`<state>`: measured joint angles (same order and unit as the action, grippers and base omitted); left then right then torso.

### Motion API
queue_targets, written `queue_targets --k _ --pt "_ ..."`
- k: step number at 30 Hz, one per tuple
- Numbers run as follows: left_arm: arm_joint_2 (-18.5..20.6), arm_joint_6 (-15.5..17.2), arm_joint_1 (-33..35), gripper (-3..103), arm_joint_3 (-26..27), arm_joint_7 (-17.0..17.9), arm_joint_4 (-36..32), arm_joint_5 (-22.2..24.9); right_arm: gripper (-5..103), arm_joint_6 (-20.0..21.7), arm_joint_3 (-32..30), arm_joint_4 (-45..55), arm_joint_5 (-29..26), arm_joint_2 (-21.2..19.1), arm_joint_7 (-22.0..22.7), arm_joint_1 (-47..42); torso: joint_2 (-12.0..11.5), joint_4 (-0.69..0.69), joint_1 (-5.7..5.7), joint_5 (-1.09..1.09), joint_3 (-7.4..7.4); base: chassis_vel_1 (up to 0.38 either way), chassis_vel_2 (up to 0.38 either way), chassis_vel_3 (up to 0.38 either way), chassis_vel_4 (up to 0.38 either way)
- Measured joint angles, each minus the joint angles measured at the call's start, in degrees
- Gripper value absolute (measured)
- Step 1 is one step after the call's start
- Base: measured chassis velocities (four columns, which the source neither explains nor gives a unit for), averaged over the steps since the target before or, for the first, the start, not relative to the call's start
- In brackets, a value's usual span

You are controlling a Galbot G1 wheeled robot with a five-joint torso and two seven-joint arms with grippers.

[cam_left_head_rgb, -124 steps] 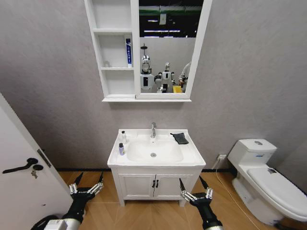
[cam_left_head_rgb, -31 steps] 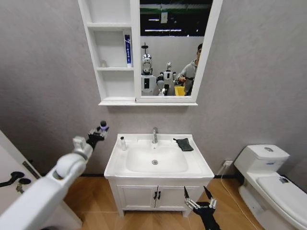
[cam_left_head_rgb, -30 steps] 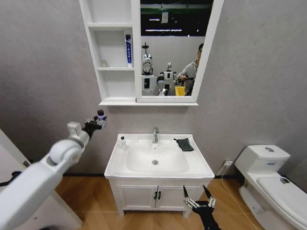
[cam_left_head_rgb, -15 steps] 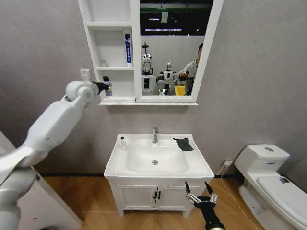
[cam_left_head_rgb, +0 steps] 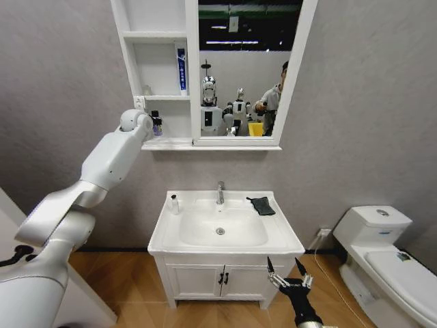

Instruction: Move facial cleanser and shampoo from washbasin to cabinet, then wipe washbasin with towel.

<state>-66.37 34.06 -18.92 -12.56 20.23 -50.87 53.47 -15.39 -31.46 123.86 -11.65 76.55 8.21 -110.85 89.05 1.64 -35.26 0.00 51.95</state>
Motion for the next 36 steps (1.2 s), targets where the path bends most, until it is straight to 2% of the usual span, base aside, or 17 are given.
queue_targets --k 8,10,11,13,15,18,19,21,22,24,25,27,28,30,31,33,36 --pt "-1.5 -2.0 0.5 46 1.8 -0.9 2.3 -2.5 100 0.1 -0.2 0.0 0.0 0.1 0.1 -0.2 0.0 0.01 0.00 0.00 0.00 0.000 0.000 0.000 0.000" --pt "-0.3 -1.9 1.3 62 1.9 -1.0 0.1 -2.4 100 0.1 -0.2 0.1 0.0 0.1 0.1 -0.3 0.0 0.01 0.00 -0.01 -0.01 0.000 0.000 0.000 0.000" --pt "-0.3 -1.9 1.3 62 1.9 -1.0 0.1 -2.4 100 0.1 -0.2 0.1 0.0 0.1 0.1 -0.3 0.0 0.01 0.00 -0.01 -0.01 0.000 0.000 0.000 0.000" --pt "0.8 -2.0 2.0 74 1.8 -1.2 -1.5 -2.3 100 0.2 -0.2 0.3 0.0 0.1 0.1 -0.3 0.0 -0.01 0.00 0.00 -0.01 0.000 0.000 0.000 0.000" --pt "1.3 -2.1 2.5 74 1.8 -1.3 -2.5 -2.2 100 0.2 -0.2 0.4 0.1 0.1 0.1 -0.3 0.0 -0.01 0.00 0.00 -0.01 0.000 0.000 0.000 0.000" --pt "5.7 -1.8 6.8 90 3.3 0.3 -12.5 0.8 100 0.2 -0.2 0.7 0.2 0.2 0.1 -0.5 0.0 0.04 0.00 -0.02 -0.01 0.000 0.000 0.000 0.000" --pt "5.7 -1.8 6.8 90 3.3 0.3 -12.5 0.8 100 0.2 -0.2 0.7 0.2 0.2 0.1 -0.5 0.0 0.04 0.00 -0.02 -0.01 0.000 0.000 0.000 0.000" --pt "12.2 -1.1 13.4 98 4.6 1.5 -25.9 5.8 100 0.2 -0.2 0.6 0.2 0.2 0.1 -0.5 0.0 0.02 -0.01 0.02 -0.01 0.000 0.000 0.000 0.000" --pt "12.2 -1.1 13.4 98 4.6 1.5 -25.9 5.8 100 0.2 -0.2 0.6 0.2 0.2 0.1 -0.5 0.0 0.02 -0.01 0.02 -0.01 0.000 0.000 0.000 0.000" --pt "19.3 -1.8 22.1 100 6.7 1.5 -37.1 8.4 100 0.2 0.2 0.2 0.4 0.2 0.1 -0.2 0.0 0.00 0.03 0.00 -0.03 0.000 0.000 0.000 0.000" --pt "19.3 -1.8 22.1 100 6.7 1.5 -37.1 8.4 100 0.2 0.2 0.2 0.4 0.2 0.1 -0.2 0.0 0.00 0.03 0.00 -0.03 0.000 0.000 0.000 0.000" --pt "24.6 -4.6 31.6 100 8.6 1.0 -44.8 8.2 100 0.4 0.7 0.1 0.8 0.3 0.1 0.0 0.0 -0.04 0.02 0.05 -0.02 0.000 0.000 0.000 0.000" --pt "24.6 -4.6 31.6 100 8.6 1.0 -44.8 8.2 100 0.4 0.7 0.1 0.8 0.3 0.1 0.0 0.0 -0.04 0.02 0.05 -0.02 0.000 0.000 0.000 0.000" --pt "27.1 -10.2 44.3 103 11.3 -0.6 -50.0 3.2 100 0.4 0.9 0.1 1.4 0.5 0.1 -0.4 0.0 -0.03 0.03 -0.01 -0.03 0.000 0.000 0.000 0.000" --pt "27.1 -10.2 44.3 103 11.3 -0.6 -50.0 3.2 100 0.4 0.9 0.1 1.4 0.5 0.1 -0.4 0.0 -0.03 0.03 -0.01 -0.03 0.000 0.000 0.000 0.000" --pt "25.1 -15.9 55.7 100 13.4 -1.2 -49.7 -4.9 100 0.3 0.7 0.2 1.6 0.6 0.1 -0.8 0.0 -0.01 0.02 0.01 -0.01 0.000 0.000 0.000 0.000" --pt "22.9 -17.9 59.3 99 14.1 -1.5 -48.0 -8.5 100 0.2 0.6 0.2 1.6 0.6 0.1 -0.9 0.0 0.00 0.02 -0.02 -0.01 0.000 0.000 0.000 0.000"
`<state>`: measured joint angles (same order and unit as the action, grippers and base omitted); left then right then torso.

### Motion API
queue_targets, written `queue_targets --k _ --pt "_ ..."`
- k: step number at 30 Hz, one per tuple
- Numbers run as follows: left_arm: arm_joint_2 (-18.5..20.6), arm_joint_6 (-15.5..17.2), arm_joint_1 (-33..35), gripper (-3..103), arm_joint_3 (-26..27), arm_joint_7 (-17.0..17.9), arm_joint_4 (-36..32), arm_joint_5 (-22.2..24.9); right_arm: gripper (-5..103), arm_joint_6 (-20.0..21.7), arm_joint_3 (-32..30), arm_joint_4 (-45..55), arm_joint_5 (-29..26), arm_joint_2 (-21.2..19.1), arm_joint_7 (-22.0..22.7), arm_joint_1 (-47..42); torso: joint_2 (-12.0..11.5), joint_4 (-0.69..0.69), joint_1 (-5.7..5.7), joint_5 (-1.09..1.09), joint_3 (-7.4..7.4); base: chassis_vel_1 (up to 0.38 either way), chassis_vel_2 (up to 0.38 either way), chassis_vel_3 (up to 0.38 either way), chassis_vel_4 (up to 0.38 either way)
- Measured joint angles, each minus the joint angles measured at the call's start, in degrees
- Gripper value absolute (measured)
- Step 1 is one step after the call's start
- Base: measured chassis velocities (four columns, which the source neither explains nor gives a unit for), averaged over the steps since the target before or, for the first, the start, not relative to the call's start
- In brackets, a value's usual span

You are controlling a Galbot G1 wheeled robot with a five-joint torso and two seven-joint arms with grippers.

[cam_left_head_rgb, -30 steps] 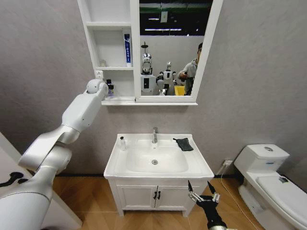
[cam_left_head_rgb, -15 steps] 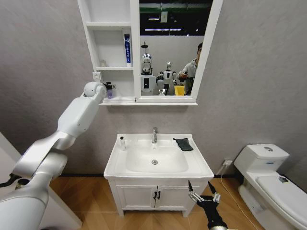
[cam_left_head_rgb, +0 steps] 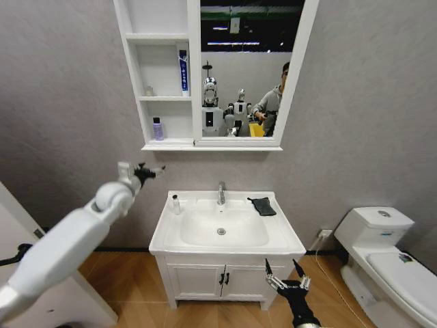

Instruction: Move facial cleanser and shampoo from washbasin to cabinet, then wipe washbasin with towel.

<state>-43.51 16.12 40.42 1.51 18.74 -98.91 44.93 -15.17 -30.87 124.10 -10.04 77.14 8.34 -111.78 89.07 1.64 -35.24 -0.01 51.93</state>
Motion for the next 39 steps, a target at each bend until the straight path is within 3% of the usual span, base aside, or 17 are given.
queue_targets --k 2,3,4,9,12,21,25,27,28,29,31,33,36,39 --pt "-5.5 -3.6 3.5 99 -0.2 -0.3 4.6 -5.5 100 0.0 -0.2 0.1 0.0 -0.2 0.0 -0.1 0.0 0.00 -0.01 0.03 0.01 0.000 0.000 0.000 0.000" --pt "-5.5 -3.6 3.5 99 -0.2 -0.3 4.6 -5.5 100 0.0 -0.2 0.1 0.0 -0.2 0.0 -0.1 0.0 0.00 -0.01 0.03 0.01 0.000 0.000 0.000 0.000" --pt "-9.1 -5.2 4.2 98 -0.8 -0.8 7.3 -7.5 100 0.0 -0.5 0.3 -0.1 -0.3 0.1 -0.4 0.0 0.03 -0.02 0.02 0.01 0.000 0.000 0.000 0.000" --pt "-13.6 -6.1 2.6 97 -2.6 -1.0 12.5 -8.4 100 0.0 -1.2 0.4 -0.2 -0.6 0.5 -0.9 0.0 0.03 -0.02 0.00 0.01 0.000 0.000 0.000 0.000" --pt "-18.8 -8.8 -1.6 95 -3.9 -2.1 22.9 -10.2 100 -0.1 -1.6 0.7 -0.2 -0.5 0.6 -1.4 0.0 0.02 -0.02 0.01 0.01 0.000 0.000 0.000 0.000" --pt "-25.6 -11.4 -8.6 93 -4.0 -5.4 36.8 -12.6 100 -0.4 -2.2 0.8 -0.5 -0.5 0.8 -1.9 0.0 0.01 -0.03 0.00 0.01 0.000 0.000 0.000 0.000" --pt "-28.7 -13.5 -11.9 80 -3.8 -6.9 42.6 -13.8 100 -0.5 -2.2 0.3 -0.5 -0.4 1.0 -1.7 0.0 0.03 -0.03 0.01 0.02 0.000 0.000 0.000 0.000" --pt "-29.0 -13.8 -12.5 80 -3.8 -7.1 43.5 -13.9 100 -0.5 -2.1 0.3 -0.5 -0.3 1.0 -1.6 0.0 0.03 -0.03 0.01 0.01 0.000 0.000 0.000 0.000" --pt "-29.0 -13.7 -13.1 70 -3.8 -7.0 43.8 -13.7 100 -0.5 -2.0 0.2 -0.5 -0.2 1.1 -1.5 0.0 0.02 -0.03 0.01 0.01 0.000 0.000 0.000 0.000" --pt "-29.0 -13.7 -13.1 70 -3.8 -7.0 43.8 -13.7 100 -0.5 -2.0 0.2 -0.5 -0.2 1.1 -1.5 0.0 0.02 -0.03 0.01 0.01 0.000 0.000 0.000 0.000" --pt "-28.1 -13.3 -13.1 58 -3.8 -6.8 43.2 -13.4 100 -0.4 -1.8 0.0 -0.5 -0.2 1.1 -1.2 0.0 0.00 -0.03 0.01 0.02 0.000 0.000 0.000 0.000" --pt "-27.5 -13.0 -12.9 58 -3.8 -6.5 42.4 -13.2 100 -0.4 -1.8 -0.1 -0.5 -0.3 1.2 -1.0 0.0 0.01 -0.03 0.01 0.01 0.000 0.000 0.000 0.000" --pt "-25.8 -12.4 -11.9 42 -3.9 -6.3 40.1 -12.4 100 0.0 -1.5 -0.3 -0.6 -0.5 1.3 -0.4 0.0 0.00 -0.02 0.02 0.01 0.000 0.000 0.000 0.000" --pt "-24.8 -12.4 -11.3 33 -3.9 -6.3 38.4 -12.2 100 0.2 -1.3 -0.3 -0.5 -0.5 1.3 -0.3 0.0 0.00 -0.02 0.02 0.01 0.000 0.000 0.000 0.000"
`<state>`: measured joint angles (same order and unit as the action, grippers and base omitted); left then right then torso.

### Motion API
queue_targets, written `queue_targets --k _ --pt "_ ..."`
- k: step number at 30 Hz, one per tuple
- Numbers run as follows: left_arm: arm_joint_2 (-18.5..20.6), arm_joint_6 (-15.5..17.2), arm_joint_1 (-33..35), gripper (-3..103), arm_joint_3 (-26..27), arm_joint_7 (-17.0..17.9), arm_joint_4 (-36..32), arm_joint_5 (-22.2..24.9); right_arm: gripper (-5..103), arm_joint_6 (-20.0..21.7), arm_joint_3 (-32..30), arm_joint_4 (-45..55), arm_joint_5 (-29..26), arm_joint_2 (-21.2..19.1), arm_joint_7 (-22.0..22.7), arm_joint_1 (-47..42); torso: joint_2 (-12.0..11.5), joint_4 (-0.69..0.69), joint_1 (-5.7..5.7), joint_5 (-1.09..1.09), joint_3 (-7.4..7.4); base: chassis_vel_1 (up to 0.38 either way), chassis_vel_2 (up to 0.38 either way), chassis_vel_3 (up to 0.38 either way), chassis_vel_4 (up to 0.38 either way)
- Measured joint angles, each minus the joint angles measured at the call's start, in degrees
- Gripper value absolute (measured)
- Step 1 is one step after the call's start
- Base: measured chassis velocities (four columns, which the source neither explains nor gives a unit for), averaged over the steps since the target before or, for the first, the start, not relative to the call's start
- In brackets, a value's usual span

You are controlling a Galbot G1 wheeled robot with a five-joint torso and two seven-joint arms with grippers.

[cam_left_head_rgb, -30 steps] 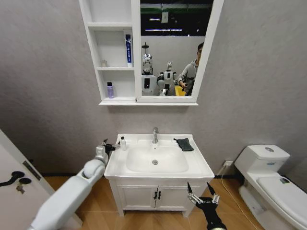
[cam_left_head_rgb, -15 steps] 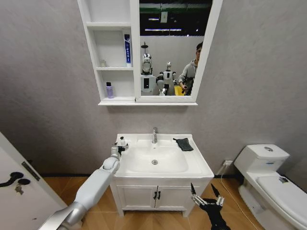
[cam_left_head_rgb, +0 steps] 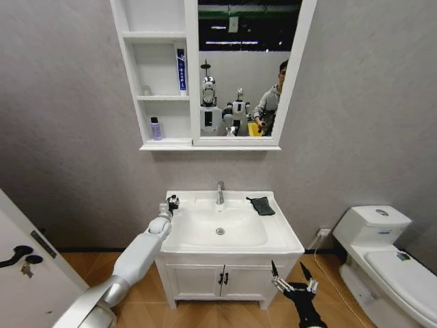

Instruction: Move facial cleanser and shampoo from washbasin to cabinet, then wipe washbasin with towel.

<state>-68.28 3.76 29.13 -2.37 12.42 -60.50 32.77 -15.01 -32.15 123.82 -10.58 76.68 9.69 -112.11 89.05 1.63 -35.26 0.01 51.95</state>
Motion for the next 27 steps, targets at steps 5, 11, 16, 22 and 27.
queue_targets --k 5,11,16,22,27 --pt "2.6 0.6 0.5 31 -0.8 0.4 -5.2 0.9 100 0.0 0.1 0.1 0.2 0.0 0.0 -0.2 0.0 0.01 0.00 0.01 0.00 0.000 0.000 0.000 0.000" --pt "11.9 7.4 -3.8 31 -5.3 4.3 -24.9 9.8 100 0.0 0.7 0.2 0.4 0.1 0.0 0.1 0.0 0.03 0.00 -0.01 -0.01 0.000 0.000 0.000 0.000" --pt "18.7 13.5 -11.2 31 -8.1 5.6 -32.9 16.4 100 0.0 1.1 0.2 0.7 0.3 0.0 0.2 0.0 0.01 0.00 0.00 -0.01 0.000 0.000 0.000 0.000" --pt "22.4 27.2 -32.8 31 -13.7 7.5 -35.1 29.9 100 -0.1 1.2 0.2 0.8 0.4 -0.1 0.5 0.0 0.01 0.00 -0.02 -0.01 0.000 0.000 0.000 0.000" --pt "17.5 32.0 -45.7 31 -18.8 6.4 -26.4 32.1 100 -0.4 1.2 0.4 0.8 0.6 -0.1 0.6 0.0 0.03 0.00 0.00 -0.01 0.000 0.000 0.000 0.000"
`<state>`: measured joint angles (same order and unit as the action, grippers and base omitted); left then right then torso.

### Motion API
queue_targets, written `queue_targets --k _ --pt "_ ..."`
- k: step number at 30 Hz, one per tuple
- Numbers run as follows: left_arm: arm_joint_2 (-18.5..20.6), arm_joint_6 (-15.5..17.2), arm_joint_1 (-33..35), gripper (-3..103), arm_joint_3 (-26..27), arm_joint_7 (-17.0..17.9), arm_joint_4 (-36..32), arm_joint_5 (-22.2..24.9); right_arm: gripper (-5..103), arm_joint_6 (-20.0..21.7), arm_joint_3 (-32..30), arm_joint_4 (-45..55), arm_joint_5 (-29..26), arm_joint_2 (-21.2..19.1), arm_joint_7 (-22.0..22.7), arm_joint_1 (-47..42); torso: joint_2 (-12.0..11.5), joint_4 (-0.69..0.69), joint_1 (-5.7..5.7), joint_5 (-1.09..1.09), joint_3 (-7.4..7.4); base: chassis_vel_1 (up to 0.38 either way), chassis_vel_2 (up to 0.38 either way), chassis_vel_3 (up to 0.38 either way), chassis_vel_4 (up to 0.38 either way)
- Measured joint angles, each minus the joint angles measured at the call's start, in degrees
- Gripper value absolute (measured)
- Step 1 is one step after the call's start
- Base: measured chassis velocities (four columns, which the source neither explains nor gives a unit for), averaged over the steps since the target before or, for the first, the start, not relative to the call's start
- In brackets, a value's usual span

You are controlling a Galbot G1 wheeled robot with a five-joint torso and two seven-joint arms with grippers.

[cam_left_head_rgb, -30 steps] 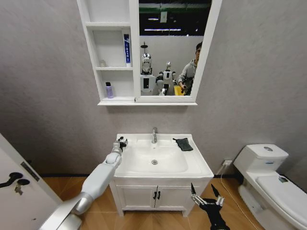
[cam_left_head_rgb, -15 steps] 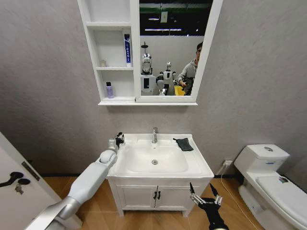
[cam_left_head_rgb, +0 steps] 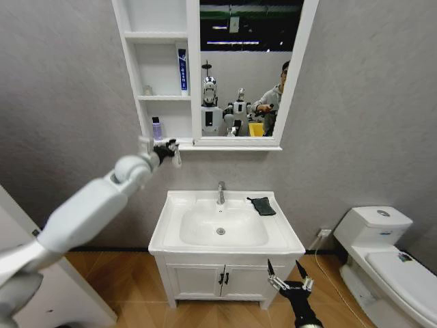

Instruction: Move facial cleanser and shampoo from washbasin to cabinet, then wipe washbasin with towel.

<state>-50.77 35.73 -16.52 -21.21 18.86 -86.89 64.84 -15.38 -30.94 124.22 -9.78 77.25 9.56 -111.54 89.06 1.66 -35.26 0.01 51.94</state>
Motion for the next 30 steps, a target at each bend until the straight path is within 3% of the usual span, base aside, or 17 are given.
queue_targets --k 2,3,5,12,25,30 --pt "-4.4 1.1 -6.4 31 -3.4 -0.8 8.4 0.4 100 -0.2 -0.1 0.0 0.0 0.2 0.0 0.2 0.0 0.03 0.00 -0.04 0.00 0.000 0.000 0.000 0.000" --pt "-4.4 1.1 -6.4 31 -3.4 -0.8 8.4 0.4 100 -0.2 -0.1 0.0 0.0 0.2 0.0 0.2 0.0 0.03 0.00 -0.04 0.00 0.000 0.000 0.000 0.000" --pt "-8.0 1.2 -10.2 31 -5.6 -2.0 16.5 -1.1 100 -0.3 -0.3 0.2 -0.2 0.2 0.0 0.3 0.0 0.00 -0.01 -0.02 0.00 0.000 0.000 0.000 0.000" --pt "-13.3 1.1 -12.0 31 -6.6 -3.7 28.4 -4.5 100 -0.5 -1.3 0.2 -1.2 -0.3 0.0 0.3 0.0 -0.02 0.00 0.00 0.01 0.000 0.000 0.000 0.000" --pt "-19.9 1.1 -12.4 31 -5.2 -3.3 39.1 -5.0 100 -0.6 -1.6 0.1 -1.9 -0.7 0.3 0.6 0.0 -0.02 0.00 -0.01 0.00 0.000 0.000 0.000 0.000" --pt "-22.1 -0.9 -12.3 28 -4.8 -4.4 42.6 -7.0 100 -0.6 -1.6 0.1 -2.0 -1.2 0.3 0.5 0.0 -0.01 0.00 -0.02 0.00 0.000 0.000 0.000 0.000"
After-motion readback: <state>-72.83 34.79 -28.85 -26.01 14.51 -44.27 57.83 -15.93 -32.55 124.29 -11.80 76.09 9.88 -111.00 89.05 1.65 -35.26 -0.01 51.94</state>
